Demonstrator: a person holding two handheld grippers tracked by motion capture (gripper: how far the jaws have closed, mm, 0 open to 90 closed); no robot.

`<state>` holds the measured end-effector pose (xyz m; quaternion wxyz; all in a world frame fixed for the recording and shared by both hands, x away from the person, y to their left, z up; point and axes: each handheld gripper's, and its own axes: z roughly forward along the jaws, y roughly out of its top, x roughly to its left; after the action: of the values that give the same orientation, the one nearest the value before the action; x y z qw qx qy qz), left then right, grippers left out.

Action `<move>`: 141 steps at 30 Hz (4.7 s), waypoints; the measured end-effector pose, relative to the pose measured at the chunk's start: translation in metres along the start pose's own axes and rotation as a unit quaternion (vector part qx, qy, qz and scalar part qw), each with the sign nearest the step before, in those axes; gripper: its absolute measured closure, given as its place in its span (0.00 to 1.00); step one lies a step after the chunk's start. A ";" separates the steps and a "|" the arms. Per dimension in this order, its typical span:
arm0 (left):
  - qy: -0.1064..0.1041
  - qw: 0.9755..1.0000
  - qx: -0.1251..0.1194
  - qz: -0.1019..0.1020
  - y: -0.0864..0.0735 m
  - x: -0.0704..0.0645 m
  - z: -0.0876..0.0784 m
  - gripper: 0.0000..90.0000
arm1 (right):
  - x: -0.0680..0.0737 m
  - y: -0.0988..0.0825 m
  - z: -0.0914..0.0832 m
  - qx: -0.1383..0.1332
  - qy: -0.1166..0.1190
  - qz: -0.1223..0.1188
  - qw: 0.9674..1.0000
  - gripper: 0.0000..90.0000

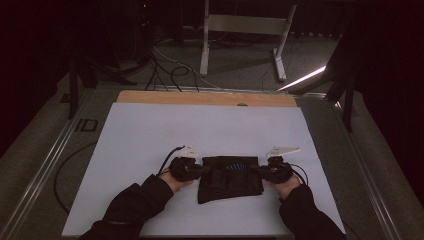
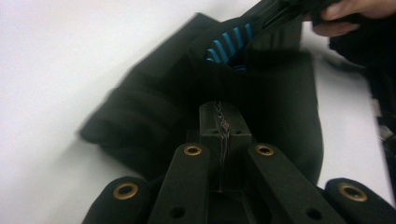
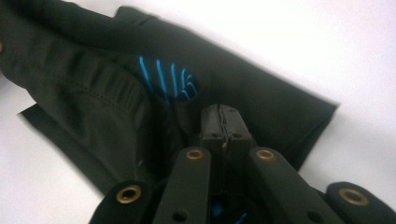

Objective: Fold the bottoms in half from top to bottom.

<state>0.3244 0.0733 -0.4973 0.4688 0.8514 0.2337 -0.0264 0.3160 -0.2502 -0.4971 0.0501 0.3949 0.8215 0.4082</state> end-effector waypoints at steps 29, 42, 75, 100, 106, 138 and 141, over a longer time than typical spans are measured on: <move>-0.026 0.997 -0.049 0.044 -0.018 -0.033 -0.037 0.19 | 0.038 -0.041 -0.041 0.028 -0.037 -0.055 0.997 1.00; -0.029 0.996 -0.064 0.058 -0.019 -0.032 -0.041 0.10 | 0.030 -0.033 -0.012 0.061 -0.011 -0.044 0.997 1.00; -0.055 0.994 -0.063 0.064 -0.016 -0.043 -0.031 0.08 | 0.051 -0.043 -0.034 0.024 -0.002 -0.051 0.998 1.00; -0.049 0.995 -0.065 0.062 -0.017 -0.041 -0.032 0.08 | 0.064 -0.050 -0.044 0.023 0.010 -0.060 0.998 0.97; -0.047 0.995 -0.062 0.058 -0.016 -0.040 -0.032 0.06 | 0.058 -0.041 -0.046 -0.010 -0.002 -0.058 0.998 0.90; -0.010 0.998 -0.052 0.044 0.002 -0.035 -0.043 0.00 | 0.054 0.001 -0.038 -0.070 -0.027 -0.045 0.996 0.10; -0.001 0.998 -0.049 0.036 0.004 -0.035 -0.044 0.00 | 0.053 0.004 -0.040 -0.072 -0.036 -0.049 0.996 0.10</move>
<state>0.2876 0.0941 -0.4601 0.5107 0.8354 0.2029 0.0010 0.2661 -0.2370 -0.4550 0.1281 0.3636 0.8063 0.4486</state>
